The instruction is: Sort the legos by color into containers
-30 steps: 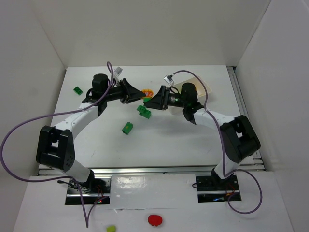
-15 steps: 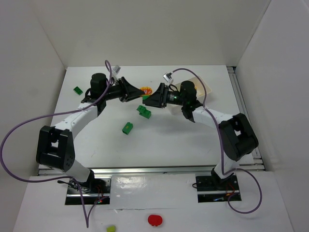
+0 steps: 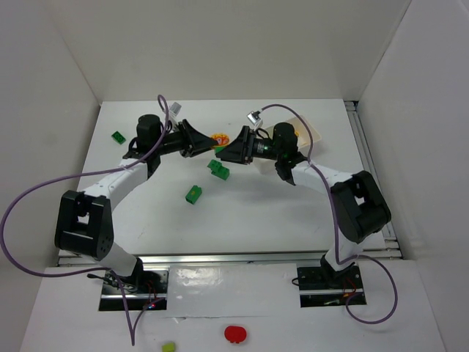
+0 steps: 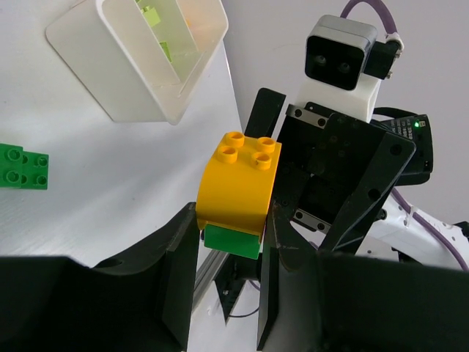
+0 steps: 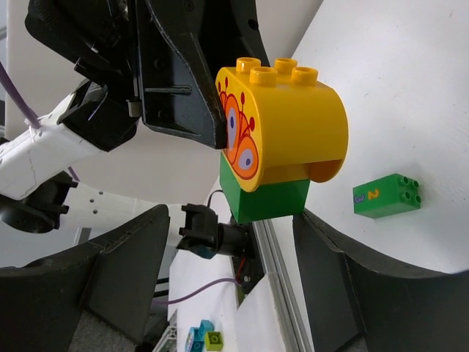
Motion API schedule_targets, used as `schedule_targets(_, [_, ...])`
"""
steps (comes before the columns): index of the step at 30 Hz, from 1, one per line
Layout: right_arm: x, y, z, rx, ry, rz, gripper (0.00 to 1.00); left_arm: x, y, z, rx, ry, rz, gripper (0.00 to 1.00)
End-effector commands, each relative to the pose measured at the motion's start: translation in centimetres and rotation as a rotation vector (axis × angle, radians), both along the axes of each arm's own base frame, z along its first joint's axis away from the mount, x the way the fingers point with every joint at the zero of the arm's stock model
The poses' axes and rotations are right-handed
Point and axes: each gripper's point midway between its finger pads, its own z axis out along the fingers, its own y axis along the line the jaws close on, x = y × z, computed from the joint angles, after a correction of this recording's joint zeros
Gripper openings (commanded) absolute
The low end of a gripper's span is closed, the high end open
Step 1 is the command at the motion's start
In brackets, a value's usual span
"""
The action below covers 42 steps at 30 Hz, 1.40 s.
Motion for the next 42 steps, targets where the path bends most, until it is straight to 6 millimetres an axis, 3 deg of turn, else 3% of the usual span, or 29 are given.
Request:
schedule_targets(1, [1.6, 0.0, 2.7, 0.036, -0.103, -0.037, 0.76, -1.0, -0.1, 1.7, -0.031, -0.053, -0.032, 0.00])
schedule_targets(9, [2.2, 0.2, 2.3, 0.040, -0.097, -0.046, 0.71, -1.1, -0.2, 1.9, -0.039, -0.047, -0.040, 0.00])
schedule_targets(13, [2.7, -0.1, 1.4, 0.003, -0.082, -0.056, 0.85, -1.2, -0.1, 1.7, -0.023, -0.053, -0.034, 0.00])
schedule_targets(15, [2.6, -0.7, 1.9, 0.002, -0.100, -0.065, 0.93, -1.2, 0.0, 1.6, -0.004, -0.060, -0.040, 0.00])
schedule_targets(19, [2.6, -1.6, 2.1, -0.037, -0.118, -0.069, 0.94, -1.1, 0.2, 2.7, 0.007, -0.108, -0.062, 0.00])
schedule_targets(20, [2.8, -2.0, 1.8, -0.048, -0.114, -0.077, 0.94, -1.3, -0.1, 1.9, 0.007, -0.095, -0.097, 0.00])
schedule_targets(23, [3.1, -2.5, 2.2, -0.044, -0.119, -0.090, 0.92, -1.7, -0.4, 2.6, -0.010, -0.118, -0.145, 0.00])
schedule_targets(29, [3.2, -1.9, 3.0, 0.017, -0.131, -0.052, 0.71, -2.2, -0.5, 2.4, -0.019, -0.108, -0.177, 0.00])
schedule_targets(31, [3.2, -1.7, 3.2, 0.045, -0.125, -0.038, 0.70, -2.1, -0.5, 2.4, -0.007, -0.119, -0.180, 0.00])
schedule_targets(35, [2.5, -1.4, 4.3, 0.091, -0.143, 0.019, 0.58, -2.2, -0.6, 2.1, -0.009, -0.109, -0.189, 0.00])
schedule_targets(40, [2.4, -1.4, 4.5, 0.100, -0.136, 0.021, 0.26, -2.1, -0.6, 2.4, 0.003, -0.125, -0.194, 0.00])
schedule_targets(41, [2.5, -1.5, 4.6, 0.092, -0.130, 0.008, 0.19, -2.1, -0.5, 1.4, 0.013, -0.086, -0.196, 0.00])
schedule_targets(42, [2.7, -1.5, 4.3, 0.084, -0.131, -0.005, 0.18, -1.9, -0.5, 1.3, 0.024, -0.092, -0.201, 0.05])
